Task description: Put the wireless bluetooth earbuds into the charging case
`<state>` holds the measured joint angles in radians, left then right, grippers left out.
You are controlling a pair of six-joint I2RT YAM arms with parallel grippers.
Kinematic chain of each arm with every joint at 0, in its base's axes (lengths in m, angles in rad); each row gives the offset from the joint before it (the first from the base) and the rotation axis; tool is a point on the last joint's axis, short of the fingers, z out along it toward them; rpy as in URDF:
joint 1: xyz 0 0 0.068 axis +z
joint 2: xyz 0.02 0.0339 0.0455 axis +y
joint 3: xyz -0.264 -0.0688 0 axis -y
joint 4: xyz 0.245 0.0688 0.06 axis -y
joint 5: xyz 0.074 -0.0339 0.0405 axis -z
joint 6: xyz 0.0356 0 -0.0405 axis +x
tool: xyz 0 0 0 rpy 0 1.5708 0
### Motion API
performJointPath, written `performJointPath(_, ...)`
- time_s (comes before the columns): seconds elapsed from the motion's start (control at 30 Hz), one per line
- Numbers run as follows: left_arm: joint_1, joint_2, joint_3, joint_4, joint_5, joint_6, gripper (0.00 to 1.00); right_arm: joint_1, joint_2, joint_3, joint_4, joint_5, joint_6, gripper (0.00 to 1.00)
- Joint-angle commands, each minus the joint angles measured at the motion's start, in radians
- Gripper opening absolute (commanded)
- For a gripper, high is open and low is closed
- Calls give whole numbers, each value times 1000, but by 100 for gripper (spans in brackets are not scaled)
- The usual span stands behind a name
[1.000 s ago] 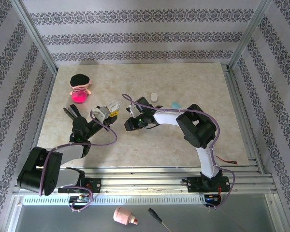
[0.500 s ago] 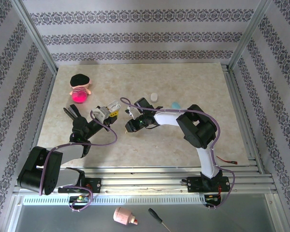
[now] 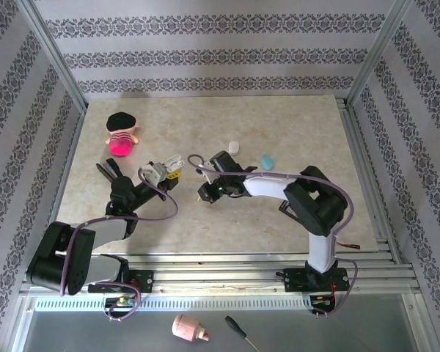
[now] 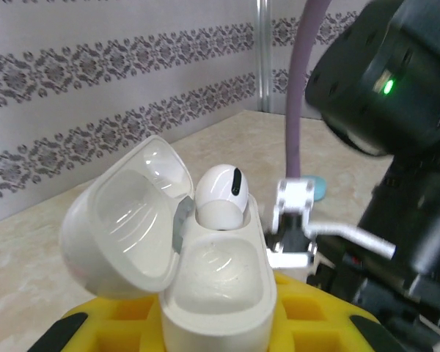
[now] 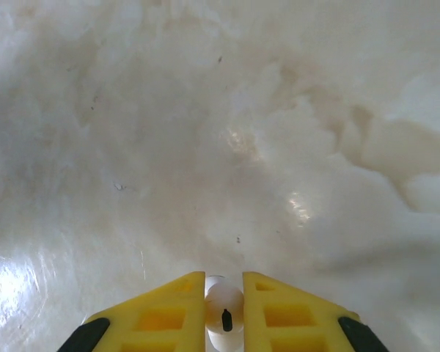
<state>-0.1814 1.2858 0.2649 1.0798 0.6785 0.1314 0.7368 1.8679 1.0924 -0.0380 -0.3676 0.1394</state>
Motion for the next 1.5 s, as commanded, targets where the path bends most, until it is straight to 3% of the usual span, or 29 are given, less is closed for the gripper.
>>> performJointPath(0.0, 9, 3, 43, -46, 99, 8, 0, -8, -128, -31, 46, 91, -115, 13)
performJointPath(0.3, -1, 60, 76, -10, 275, -71, 0, 20, -397, -52, 14, 224, -329, 13)
performJointPath(0.53, -7, 105, 96, 26, 303, -119, 0, 83, -476, 0, -2, 248, -425, 12)
performJointPath(0.97, -7, 114, 111, 26, 354, -162, 0, 163, -389, 113, 14, 286, -543, 12)
performJointPath(1.47, -7, 139, 129, 85, 367, -246, 0, 190, -319, 146, 29, 268, -561, 12)
